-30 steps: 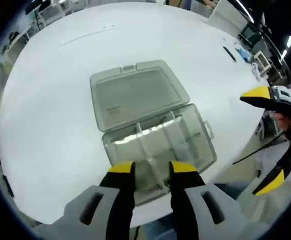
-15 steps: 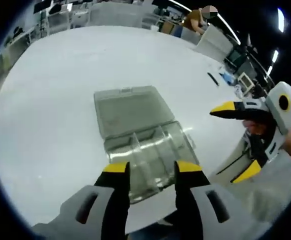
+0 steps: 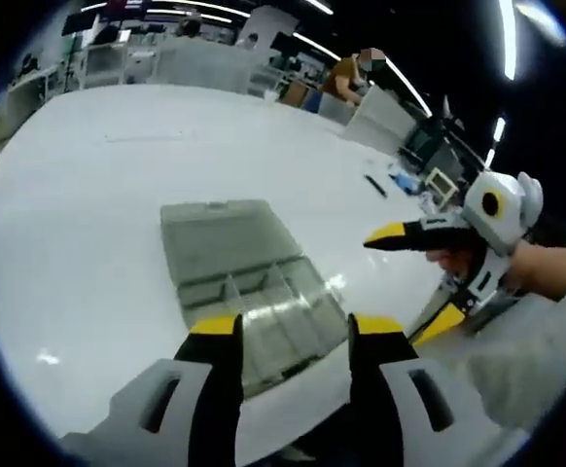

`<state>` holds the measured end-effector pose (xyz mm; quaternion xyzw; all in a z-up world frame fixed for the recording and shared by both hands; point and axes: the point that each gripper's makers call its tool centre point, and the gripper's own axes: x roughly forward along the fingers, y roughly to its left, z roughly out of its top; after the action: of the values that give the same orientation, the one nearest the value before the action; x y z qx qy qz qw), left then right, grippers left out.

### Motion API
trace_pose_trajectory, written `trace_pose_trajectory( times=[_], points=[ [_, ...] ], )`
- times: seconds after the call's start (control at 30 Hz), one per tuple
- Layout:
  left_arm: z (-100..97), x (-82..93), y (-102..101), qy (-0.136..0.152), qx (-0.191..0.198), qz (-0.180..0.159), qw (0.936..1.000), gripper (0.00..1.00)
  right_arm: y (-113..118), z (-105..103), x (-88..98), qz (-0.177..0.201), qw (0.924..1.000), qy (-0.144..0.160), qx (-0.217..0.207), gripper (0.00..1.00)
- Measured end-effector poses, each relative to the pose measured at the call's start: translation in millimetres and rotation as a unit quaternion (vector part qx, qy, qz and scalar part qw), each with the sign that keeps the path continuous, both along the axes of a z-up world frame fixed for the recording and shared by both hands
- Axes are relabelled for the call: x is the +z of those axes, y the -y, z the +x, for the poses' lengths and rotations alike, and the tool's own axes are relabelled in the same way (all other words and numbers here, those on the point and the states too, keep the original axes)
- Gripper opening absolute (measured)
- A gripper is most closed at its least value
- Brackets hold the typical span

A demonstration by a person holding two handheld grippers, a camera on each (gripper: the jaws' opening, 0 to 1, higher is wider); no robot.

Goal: Insert the divider into the dual guide fixture by aligning both edges with the guide slots and pushing it downward to the bottom, including one-sided entry, uneven engagement, binding, and posture correction.

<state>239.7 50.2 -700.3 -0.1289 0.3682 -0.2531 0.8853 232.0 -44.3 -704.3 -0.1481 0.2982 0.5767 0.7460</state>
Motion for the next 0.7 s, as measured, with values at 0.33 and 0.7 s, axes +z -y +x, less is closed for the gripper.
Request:
trace_pose_trajectory(
  times=[0.33, 0.7],
  points=[
    [-5.1, 3.4, 16, 0.019, -0.034, -0.009, 0.9992, 0.44, 21, 0, -5.5, -0.006, 0.9995, -0.006, -0.031, 0.7],
    [-7.6, 7.4, 21, 0.043, -0.052, 0.003, 0.9977, 0.5, 47, 0, -14.1, -0.012, 0.9982, -0.009, -0.058, 0.69]
  ],
)
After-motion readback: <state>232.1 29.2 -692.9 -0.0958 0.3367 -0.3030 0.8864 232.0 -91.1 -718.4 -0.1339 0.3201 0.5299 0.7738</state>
